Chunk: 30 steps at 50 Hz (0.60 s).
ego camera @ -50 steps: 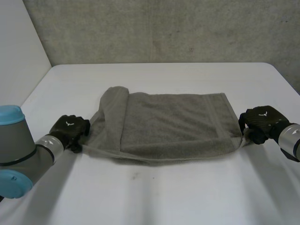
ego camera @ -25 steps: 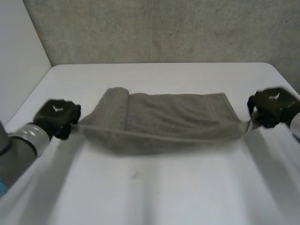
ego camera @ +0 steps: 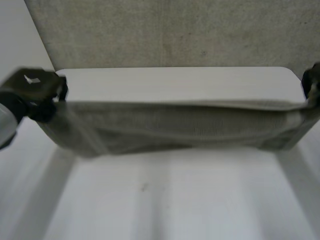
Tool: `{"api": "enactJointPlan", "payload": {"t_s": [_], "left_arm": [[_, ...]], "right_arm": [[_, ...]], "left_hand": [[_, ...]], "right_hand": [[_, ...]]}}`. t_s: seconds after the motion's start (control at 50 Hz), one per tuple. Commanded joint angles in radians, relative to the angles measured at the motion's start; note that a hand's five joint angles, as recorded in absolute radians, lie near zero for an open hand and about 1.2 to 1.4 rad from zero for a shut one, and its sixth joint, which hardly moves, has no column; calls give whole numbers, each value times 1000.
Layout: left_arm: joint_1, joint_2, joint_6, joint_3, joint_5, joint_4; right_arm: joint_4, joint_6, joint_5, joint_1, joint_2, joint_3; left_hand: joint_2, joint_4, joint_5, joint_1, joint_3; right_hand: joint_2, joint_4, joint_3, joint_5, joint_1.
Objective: Fold the towel.
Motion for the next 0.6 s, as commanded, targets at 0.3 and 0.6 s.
{"api": "enactJointPlan", "payload": {"t_s": [0.3, 0.6], "left_arm": [[-116, -649, -104, 896, -83, 111], [-105, -521, -428, 846, -217, 308]], "right_arm": [[-595, 263, 178, 211, 378, -442], [-766, 394, 192, 209, 287, -324]], "left_hand": [[179, 179, 196, 229, 180], [179, 179, 196, 229, 180]], "right_hand": [[182, 179, 182, 188, 7], [182, 179, 182, 188, 7]]}}
